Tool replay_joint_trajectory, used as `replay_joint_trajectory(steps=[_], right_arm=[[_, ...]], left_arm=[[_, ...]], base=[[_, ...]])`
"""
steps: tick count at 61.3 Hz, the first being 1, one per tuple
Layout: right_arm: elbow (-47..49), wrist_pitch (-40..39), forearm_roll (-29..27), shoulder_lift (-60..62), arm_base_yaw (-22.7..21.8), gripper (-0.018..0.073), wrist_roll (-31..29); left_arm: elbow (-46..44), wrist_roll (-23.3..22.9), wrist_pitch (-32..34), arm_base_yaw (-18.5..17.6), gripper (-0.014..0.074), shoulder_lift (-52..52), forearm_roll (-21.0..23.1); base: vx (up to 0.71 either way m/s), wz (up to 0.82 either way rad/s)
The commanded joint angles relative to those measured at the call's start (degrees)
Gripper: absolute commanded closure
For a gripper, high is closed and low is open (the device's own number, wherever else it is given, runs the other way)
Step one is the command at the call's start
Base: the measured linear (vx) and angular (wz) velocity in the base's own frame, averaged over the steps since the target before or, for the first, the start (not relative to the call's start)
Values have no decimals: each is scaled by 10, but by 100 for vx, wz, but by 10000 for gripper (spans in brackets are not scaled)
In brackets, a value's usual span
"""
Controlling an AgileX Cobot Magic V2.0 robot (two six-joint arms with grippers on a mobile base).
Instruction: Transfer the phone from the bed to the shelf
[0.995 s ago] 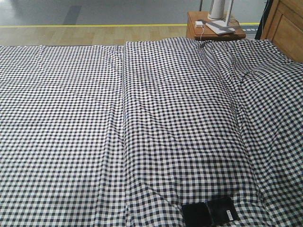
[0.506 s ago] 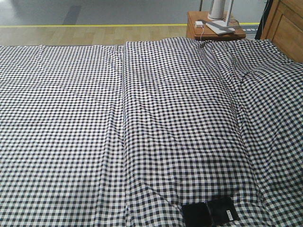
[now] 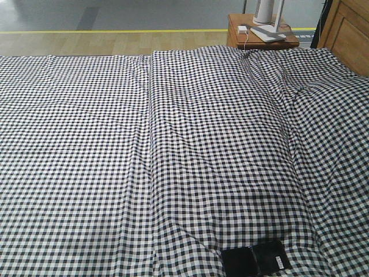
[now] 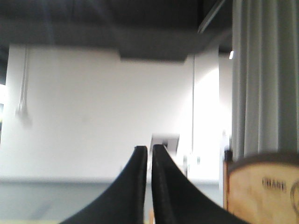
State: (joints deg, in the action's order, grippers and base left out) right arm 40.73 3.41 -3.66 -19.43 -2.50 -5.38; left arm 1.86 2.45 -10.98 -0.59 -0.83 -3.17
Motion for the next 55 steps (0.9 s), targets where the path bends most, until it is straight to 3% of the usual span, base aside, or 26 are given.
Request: replay_joint_trajectory(steps=[1, 10, 26, 31, 36, 55], right_arm=[[69, 45, 1, -70, -1, 501, 1], [113, 120, 1, -147, -1, 374, 1], [113, 226, 2, -242, -1, -46, 0], [113, 249, 2, -265, -1, -134, 0], [113, 276, 2, -289, -1, -171, -1], [120, 397, -5, -408, -8, -149, 16]], left_arm=[[-15, -2, 42, -1, 596, -6, 3], [-15, -2, 42, -1, 596, -6, 3], [-15, -2, 42, -1, 596, -6, 3], [-15, -2, 42, -1, 596, -6, 3], [-15, -2, 42, -1, 596, -6, 3], [-15, -2, 42, -1, 596, -6, 3]], base=[[0, 0], [0, 0], [0, 0], [0, 0], [0, 0], [0, 0]])
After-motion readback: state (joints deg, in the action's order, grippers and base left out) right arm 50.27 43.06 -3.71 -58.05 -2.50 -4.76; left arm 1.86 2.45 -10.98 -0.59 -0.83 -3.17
